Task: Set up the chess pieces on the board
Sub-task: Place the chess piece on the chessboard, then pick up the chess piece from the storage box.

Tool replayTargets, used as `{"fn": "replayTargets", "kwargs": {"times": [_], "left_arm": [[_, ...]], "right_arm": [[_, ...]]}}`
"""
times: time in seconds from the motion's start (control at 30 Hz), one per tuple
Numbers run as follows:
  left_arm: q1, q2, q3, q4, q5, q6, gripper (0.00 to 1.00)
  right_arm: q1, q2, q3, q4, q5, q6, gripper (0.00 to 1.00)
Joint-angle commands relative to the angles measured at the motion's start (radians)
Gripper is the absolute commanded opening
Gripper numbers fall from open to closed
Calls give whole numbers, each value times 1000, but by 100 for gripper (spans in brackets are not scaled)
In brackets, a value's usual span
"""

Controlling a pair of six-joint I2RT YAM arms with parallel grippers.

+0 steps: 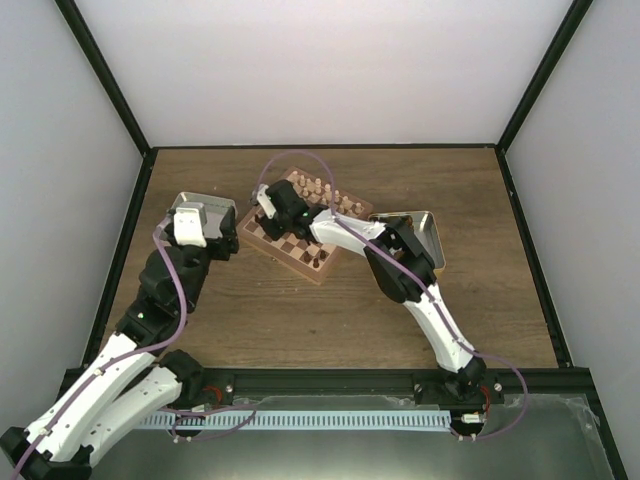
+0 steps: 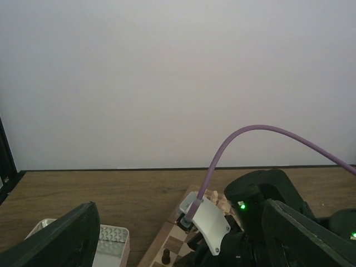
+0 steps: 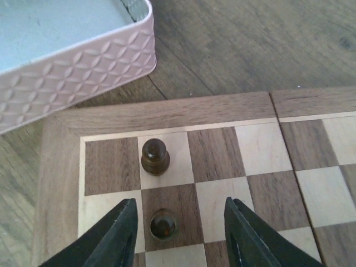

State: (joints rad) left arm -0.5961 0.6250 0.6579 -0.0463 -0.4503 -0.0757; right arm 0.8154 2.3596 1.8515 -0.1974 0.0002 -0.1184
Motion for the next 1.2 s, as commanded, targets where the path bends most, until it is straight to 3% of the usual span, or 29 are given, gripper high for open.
{"fn": "replayTargets", "kwargs": {"times": [0.0, 0.1, 0.3, 0.53, 0.67, 0.87, 1.17], "left_arm": [[4, -43, 13, 34, 28, -1, 82], [4, -60, 17, 44, 39, 3, 82], [4, -56, 29, 16, 59, -5, 82], [4, -41, 25, 25, 104, -21, 82], [4, -26, 23, 34, 123, -28, 82], [4, -21, 18, 36, 139, -36, 82], [4, -24, 8, 31, 133, -42, 82]], "right_arm": [[5, -146, 7, -12, -21, 75, 50], [-9, -227, -60, 10, -63, 131, 55], [-104, -412, -250, -6, -90, 338, 53], [-233, -760, -633, -69, 129, 553, 49], [-335, -858, -756, -176, 172, 681, 44], [-440, -871, -870, -151, 48, 731, 33], [-454, -658, -751, -182, 28, 661, 30]]}}
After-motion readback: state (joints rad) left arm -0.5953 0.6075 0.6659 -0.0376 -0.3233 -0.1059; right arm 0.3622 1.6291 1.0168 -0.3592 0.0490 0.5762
